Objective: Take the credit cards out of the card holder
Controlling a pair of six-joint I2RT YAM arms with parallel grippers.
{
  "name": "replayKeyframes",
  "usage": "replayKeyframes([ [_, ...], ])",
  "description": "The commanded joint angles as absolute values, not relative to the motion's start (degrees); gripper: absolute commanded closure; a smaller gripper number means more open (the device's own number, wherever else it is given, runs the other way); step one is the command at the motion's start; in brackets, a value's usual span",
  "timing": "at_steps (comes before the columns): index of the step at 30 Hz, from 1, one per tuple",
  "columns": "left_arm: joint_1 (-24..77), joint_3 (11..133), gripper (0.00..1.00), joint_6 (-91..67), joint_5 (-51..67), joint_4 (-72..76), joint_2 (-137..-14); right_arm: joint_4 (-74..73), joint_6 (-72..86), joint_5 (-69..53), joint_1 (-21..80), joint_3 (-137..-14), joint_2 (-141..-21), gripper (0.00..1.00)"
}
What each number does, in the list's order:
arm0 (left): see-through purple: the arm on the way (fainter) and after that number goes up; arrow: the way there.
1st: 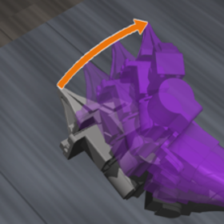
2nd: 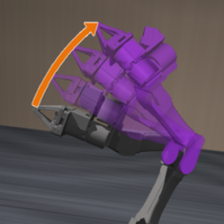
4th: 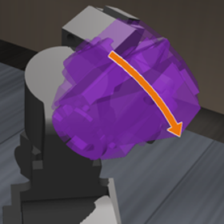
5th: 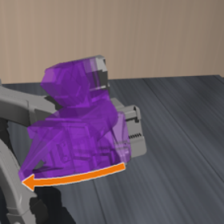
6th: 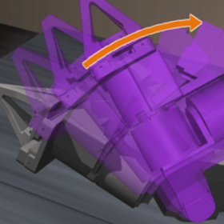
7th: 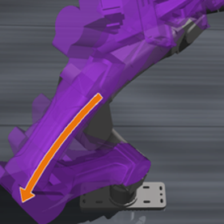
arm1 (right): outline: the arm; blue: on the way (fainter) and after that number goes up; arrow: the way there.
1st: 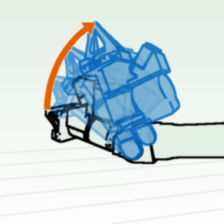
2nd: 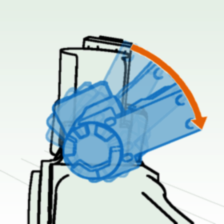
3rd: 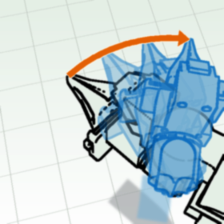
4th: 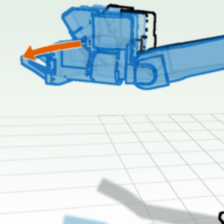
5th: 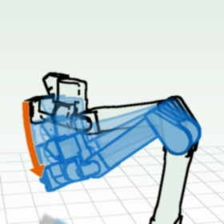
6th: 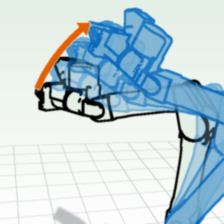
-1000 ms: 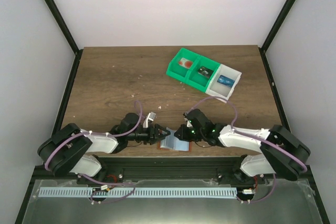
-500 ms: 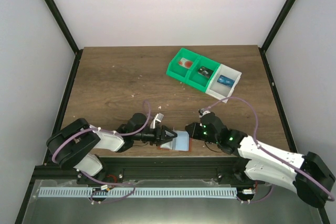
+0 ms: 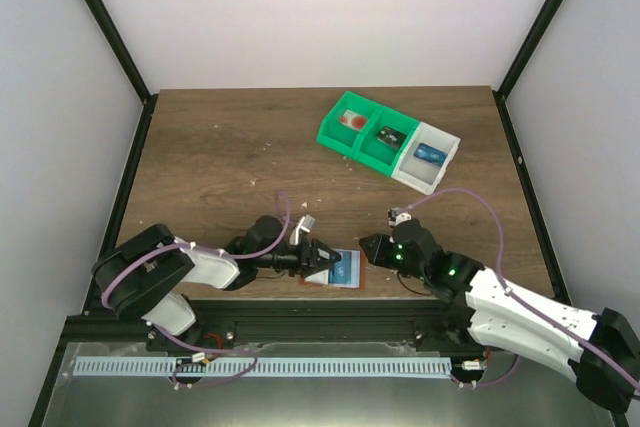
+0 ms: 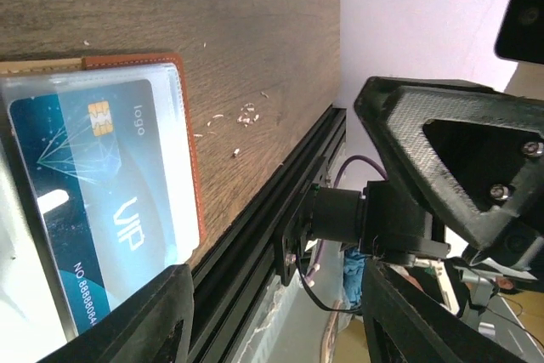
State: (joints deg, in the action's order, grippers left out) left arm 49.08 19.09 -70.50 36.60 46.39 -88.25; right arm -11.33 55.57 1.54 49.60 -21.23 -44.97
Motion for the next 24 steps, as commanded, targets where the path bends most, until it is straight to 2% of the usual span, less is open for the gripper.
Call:
replayKeyframes([
  [1, 49.4, 19.8, 0.45, -67.2, 33.7, 43.4, -86.0, -11.7, 55.6, 1.6, 49.9, -21.6, -46.4, 0.86],
  [8, 49.1, 20.2, 0.49, -63.3, 29.2, 35.9, -85.6, -10.0, 54.6, -0.6, 49.9, -21.9, -51.1, 0.85],
  [24, 49.0, 19.9, 0.55, -60.6, 28.9, 39.3, -92.5, -3.2, 55.6, -9.8, 49.9, -22.6, -62.8, 0.82],
])
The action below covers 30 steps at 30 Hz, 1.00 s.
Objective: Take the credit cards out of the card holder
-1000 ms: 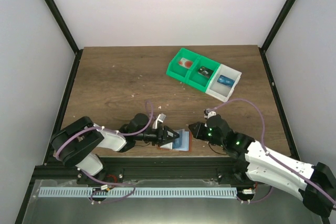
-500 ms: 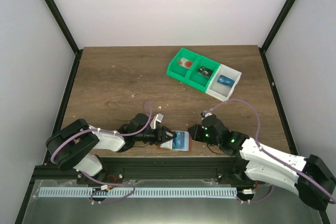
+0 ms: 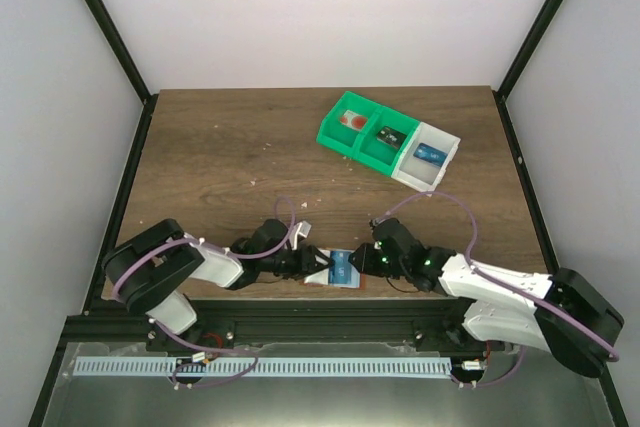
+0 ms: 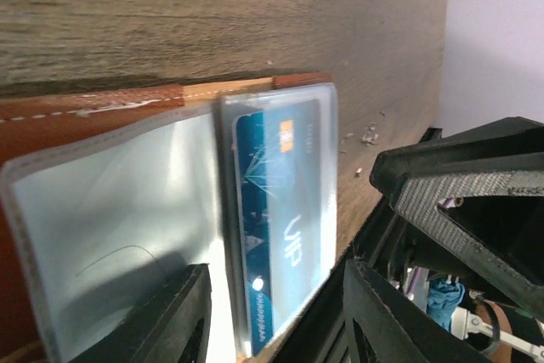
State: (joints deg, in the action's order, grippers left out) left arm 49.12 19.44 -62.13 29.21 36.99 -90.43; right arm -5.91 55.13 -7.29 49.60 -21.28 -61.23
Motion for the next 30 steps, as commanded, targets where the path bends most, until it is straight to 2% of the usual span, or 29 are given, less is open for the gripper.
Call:
replayKeyframes([
  [1, 49.0, 20.0, 0.56, -60.6, 29.0, 39.5, -92.8, -3.1, 55.5, -9.9, 49.9, -22.6, -63.2, 0.82],
  [13, 49.0, 20.8, 0.6, -61.0, 30.6, 40.1, -94.1, -1.8, 54.1, -10.5, 49.5, -22.0, -67.4, 0.82],
  [30, 49.0, 20.0, 0.67, -64.5, 33.4, 48.3, -99.0, -0.2, 54.3, -10.6, 49.5, -19.4, -70.1, 0.84],
])
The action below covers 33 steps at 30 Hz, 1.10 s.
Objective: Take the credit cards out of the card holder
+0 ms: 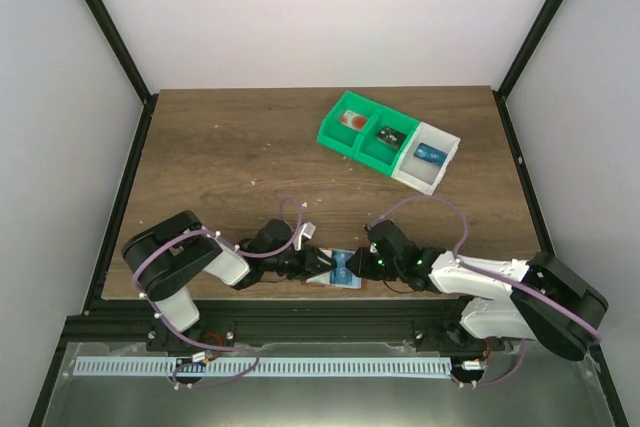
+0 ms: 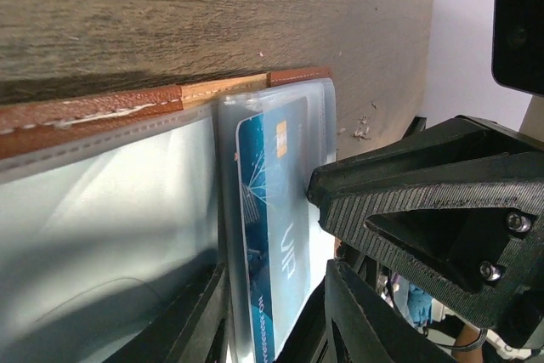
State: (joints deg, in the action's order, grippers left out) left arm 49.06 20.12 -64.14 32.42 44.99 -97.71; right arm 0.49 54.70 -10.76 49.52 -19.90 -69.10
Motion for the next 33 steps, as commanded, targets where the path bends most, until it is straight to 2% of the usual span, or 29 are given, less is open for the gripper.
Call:
replayKeyframes([
  [1, 49.0, 20.0, 0.67, -64.5, 33.5, 48.4, -99.2, -0.4, 54.3, -10.4, 49.5, -19.5, -70.2, 0.84],
  [10, 49.0, 20.3, 0.72, -65.1, 33.6, 49.3, -99.8, -0.6, 54.4, -10.4, 49.5, -19.9, -71.1, 0.85],
  [23, 49.0, 19.8, 1.0, -65.8, 33.8, 48.9, -97.8, -1.1, 54.5, -9.4, 49.5, -19.0, -70.5, 0.85],
  [33, 48.6, 17.5, 1.0, -65.0, 30.6, 44.4, -92.2, -1.8, 54.7, -8.0, 49.5, -18.3, -69.1, 0.85],
])
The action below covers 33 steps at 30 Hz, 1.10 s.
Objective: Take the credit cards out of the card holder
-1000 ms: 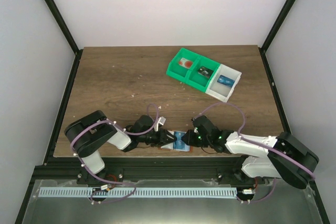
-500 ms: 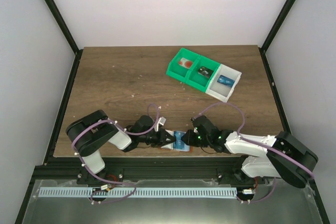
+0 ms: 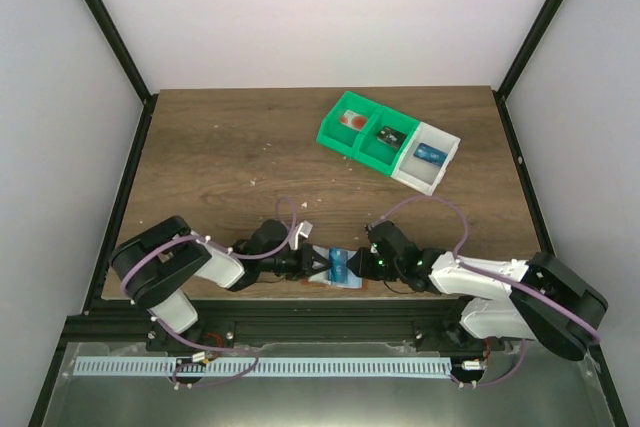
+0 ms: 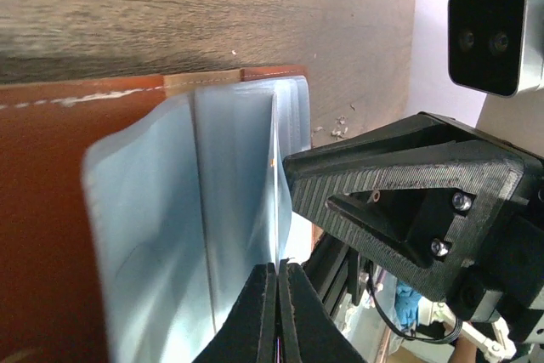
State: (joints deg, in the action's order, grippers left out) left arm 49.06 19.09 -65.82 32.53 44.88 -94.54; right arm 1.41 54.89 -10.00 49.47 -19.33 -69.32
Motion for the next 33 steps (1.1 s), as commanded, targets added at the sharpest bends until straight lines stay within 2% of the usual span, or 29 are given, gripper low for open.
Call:
replayKeyframes([
  [1, 48.5, 17.2, 1.0, -65.1, 30.4, 44.3, -91.6, -1.9, 54.8, -8.0, 49.5, -18.3, -69.1, 0.85],
  [12, 46.6, 15.1, 1.0, -64.2, 25.7, 37.1, -81.9, -1.0, 54.3, -8.7, 49.5, -18.8, -68.2, 0.85],
  [19, 45.5, 12.9, 1.0, -66.3, 20.7, 32.8, -71.8, -1.2, 54.8, -9.0, 49.5, -21.9, -62.0, 0.85],
  [22, 45.1, 12.9, 1.0, -67.1, 19.6, 31.6, -68.1, 1.9, 54.8, -10.4, 49.5, -21.9, -57.4, 0.8],
  [27, 44.9, 13.0, 1.0, -69.0, 19.9, 32.9, -63.2, 7.7, 55.9, -11.9, 49.5, -21.3, -50.9, 0.63],
  [33, 44.9, 12.8, 1.0, -72.6, 20.5, 37.6, -60.4, 11.7, 60.2, -15.1, 49.5, -22.8, -51.9, 0.53],
])
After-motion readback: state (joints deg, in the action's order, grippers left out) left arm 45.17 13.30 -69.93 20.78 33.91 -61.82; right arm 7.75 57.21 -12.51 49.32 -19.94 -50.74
